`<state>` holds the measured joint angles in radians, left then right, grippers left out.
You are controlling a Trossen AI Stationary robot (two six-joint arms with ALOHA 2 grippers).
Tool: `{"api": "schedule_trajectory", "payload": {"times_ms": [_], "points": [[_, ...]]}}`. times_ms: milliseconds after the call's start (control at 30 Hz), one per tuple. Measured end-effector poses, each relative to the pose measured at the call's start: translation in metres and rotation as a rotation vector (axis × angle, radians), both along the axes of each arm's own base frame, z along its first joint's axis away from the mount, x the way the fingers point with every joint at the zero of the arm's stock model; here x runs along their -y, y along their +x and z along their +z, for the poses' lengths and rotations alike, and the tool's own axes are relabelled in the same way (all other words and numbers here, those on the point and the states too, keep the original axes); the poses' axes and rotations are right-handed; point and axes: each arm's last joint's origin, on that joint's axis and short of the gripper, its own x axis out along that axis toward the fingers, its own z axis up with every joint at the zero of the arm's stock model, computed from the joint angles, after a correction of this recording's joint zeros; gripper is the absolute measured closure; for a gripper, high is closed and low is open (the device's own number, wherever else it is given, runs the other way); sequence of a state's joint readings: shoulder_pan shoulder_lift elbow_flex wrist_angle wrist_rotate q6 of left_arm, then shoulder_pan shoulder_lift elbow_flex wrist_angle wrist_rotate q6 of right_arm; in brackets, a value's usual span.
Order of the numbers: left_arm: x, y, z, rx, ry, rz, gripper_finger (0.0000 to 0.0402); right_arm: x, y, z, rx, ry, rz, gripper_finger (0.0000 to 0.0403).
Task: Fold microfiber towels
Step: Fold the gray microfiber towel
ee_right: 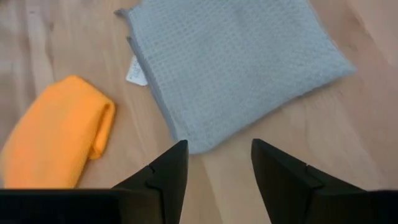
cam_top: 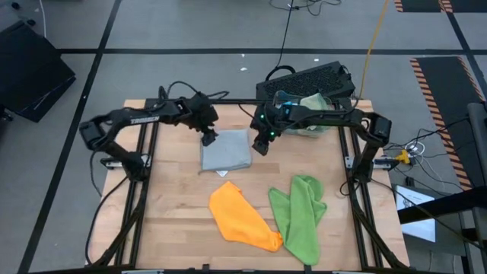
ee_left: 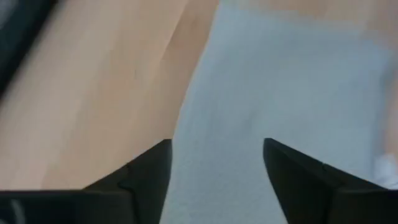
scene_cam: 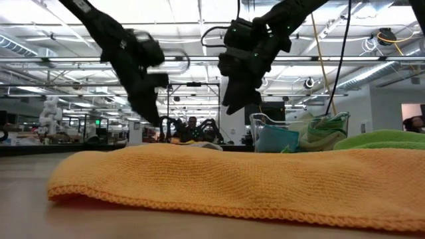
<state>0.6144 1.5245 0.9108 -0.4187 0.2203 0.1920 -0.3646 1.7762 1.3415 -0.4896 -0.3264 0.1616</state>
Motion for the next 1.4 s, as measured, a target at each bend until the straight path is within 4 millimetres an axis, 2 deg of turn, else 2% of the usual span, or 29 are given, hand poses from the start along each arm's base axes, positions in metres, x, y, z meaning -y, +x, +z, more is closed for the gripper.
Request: {"api": "schedule_trajectory", "payload": {"times_ms": [67,167,367,500,700,767,900,1033,1200,1400], "points": [[-0.005,0.000,-0.014,-0.067,-0.004,0.021,0.0135,0.005,-0.005,0.003,0.004,0.019,0.019,0.0236],[-0.011,0.003,-0.030,-0.118,-0.026,0.055,0.0140,0.009,-0.013,0.011,0.016,0.023,0.048,0.0236],[-0.014,0.001,-0.051,-0.206,-0.082,0.085,0.0185,0.013,-0.026,0.024,0.022,-0.026,0.092,0.0236],[-0.013,0.002,-0.056,-0.224,-0.093,0.058,0.0230,0.015,-0.027,0.025,0.025,-0.033,0.090,0.0236],[-0.003,0.009,-0.054,-0.230,-0.052,-0.052,0.0355,0.019,-0.024,0.027,0.076,-0.070,0.086,0.0236],[0.001,0.010,-0.054,-0.231,-0.065,-0.057,0.0384,0.025,-0.019,0.027,0.123,-0.076,0.059,0.0236],[0.015,0.015,-0.051,-0.241,-0.094,-0.067,0.0382,0.043,-0.006,0.008,0.168,-0.030,-0.023,0.0236],[0.034,0.020,-0.033,-0.236,0.015,-0.098,0.0388,0.053,0.004,-0.008,0.206,-0.020,-0.015,0.0232],[0.053,0.022,-0.014,-0.215,0.103,-0.110,0.0390,0.053,0.009,-0.025,0.178,-0.061,0.050,0.0212],[0.074,0.028,-0.005,-0.206,0.192,-0.178,0.0387,0.052,0.016,-0.038,0.190,-0.138,0.160,0.0198]]}}
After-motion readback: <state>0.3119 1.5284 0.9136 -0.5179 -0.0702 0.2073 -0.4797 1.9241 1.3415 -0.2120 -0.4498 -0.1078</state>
